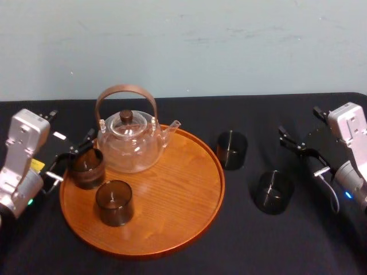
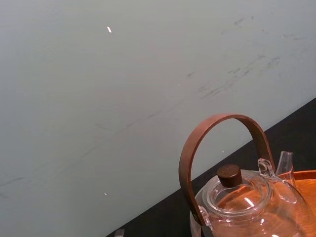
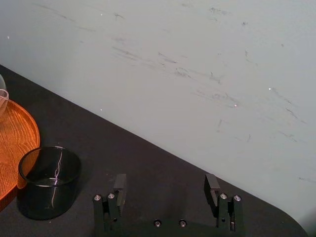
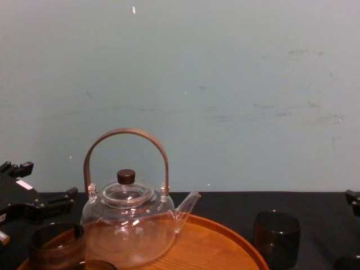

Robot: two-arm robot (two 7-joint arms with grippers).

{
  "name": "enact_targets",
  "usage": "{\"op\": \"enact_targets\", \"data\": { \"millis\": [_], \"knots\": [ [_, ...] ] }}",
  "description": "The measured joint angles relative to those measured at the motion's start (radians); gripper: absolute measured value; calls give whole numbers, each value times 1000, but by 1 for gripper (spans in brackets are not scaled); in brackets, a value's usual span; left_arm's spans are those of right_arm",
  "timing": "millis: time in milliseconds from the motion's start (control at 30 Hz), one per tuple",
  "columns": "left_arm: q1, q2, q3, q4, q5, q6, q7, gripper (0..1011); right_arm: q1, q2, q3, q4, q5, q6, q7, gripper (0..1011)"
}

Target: Pick up the glass from the table and place it on the tray.

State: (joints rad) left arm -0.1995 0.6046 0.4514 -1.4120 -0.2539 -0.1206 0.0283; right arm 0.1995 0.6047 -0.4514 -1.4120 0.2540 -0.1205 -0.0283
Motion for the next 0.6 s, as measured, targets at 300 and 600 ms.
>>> {"op": "enact_targets", "data": {
  "millis": [300, 600],
  "knots": [
    [0, 0, 0, 0, 0, 0, 0, 1001, 0, 0, 0, 0, 0, 0, 0, 1002],
    [0, 0, 0, 0, 0, 0, 0, 1001, 0, 0, 0, 0, 0, 0, 0, 1002]
  ]
}}
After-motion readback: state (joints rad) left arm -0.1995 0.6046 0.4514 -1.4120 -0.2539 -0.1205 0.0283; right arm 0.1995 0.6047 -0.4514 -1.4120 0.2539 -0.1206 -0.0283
